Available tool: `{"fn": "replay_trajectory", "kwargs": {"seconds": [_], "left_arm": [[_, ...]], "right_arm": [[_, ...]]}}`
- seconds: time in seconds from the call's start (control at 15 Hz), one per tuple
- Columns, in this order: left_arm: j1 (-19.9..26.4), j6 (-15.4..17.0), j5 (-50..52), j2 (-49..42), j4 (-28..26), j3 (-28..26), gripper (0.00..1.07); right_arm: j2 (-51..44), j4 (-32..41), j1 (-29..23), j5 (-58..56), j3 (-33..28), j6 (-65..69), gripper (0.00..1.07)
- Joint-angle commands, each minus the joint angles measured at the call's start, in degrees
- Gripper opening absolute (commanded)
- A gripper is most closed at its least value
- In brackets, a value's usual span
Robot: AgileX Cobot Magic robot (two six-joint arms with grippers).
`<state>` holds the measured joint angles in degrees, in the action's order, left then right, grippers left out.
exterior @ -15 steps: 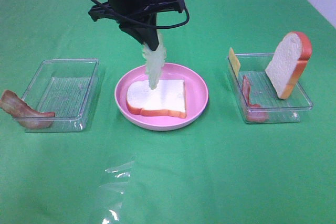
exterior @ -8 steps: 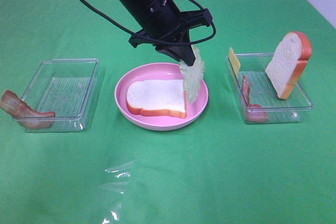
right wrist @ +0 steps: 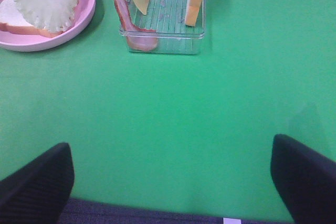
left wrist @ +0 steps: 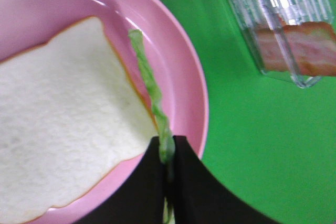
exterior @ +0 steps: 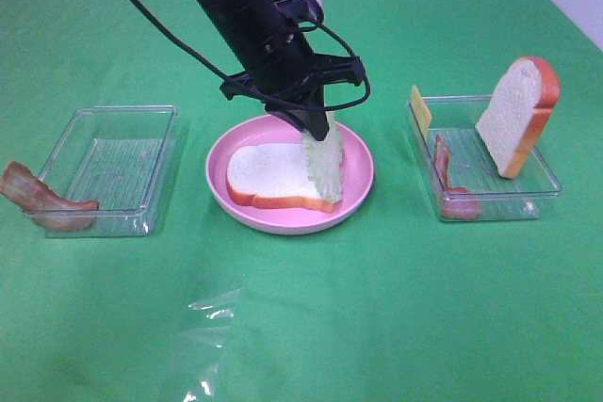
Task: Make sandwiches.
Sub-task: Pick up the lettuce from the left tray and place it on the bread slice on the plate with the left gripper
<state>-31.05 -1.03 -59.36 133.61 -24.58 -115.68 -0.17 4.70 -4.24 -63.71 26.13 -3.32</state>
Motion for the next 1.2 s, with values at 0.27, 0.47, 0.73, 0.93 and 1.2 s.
{"fn": "replay_trajectory", "kwargs": {"seconds": [0.27, 0.47, 0.73, 0.93, 1.2], "left_arm": [[-0.23, 3.5, -0.57, 0.0, 10.14, 0.0, 0.0], [-0.23, 4.58, -0.17, 0.0, 11.17, 0.0, 0.03], [-0.23, 6.99, -0.69, 0.0, 14.44, 0.0, 0.06], [-0.23, 7.39, -0.92, 0.0, 14.67, 0.0, 0.27], [-0.23, 15.41, -3.32, -0.97, 21.72, 0.0, 1.03]], "right_arm": [[-1.6, 0.23, 0.06, 0.63, -0.17, 0.34, 0.98], [-1.6, 0.23, 0.06, 0.63, -0.17, 0.34, 0.98], [-1.6, 0.23, 0.06, 0.63, -0.17, 0.34, 0.98], [-1.6, 0.23, 0.06, 0.63, -0.17, 0.34, 0.98], [-1.6, 0.23, 0.06, 0.63, -0.17, 0.34, 0.98]]}}
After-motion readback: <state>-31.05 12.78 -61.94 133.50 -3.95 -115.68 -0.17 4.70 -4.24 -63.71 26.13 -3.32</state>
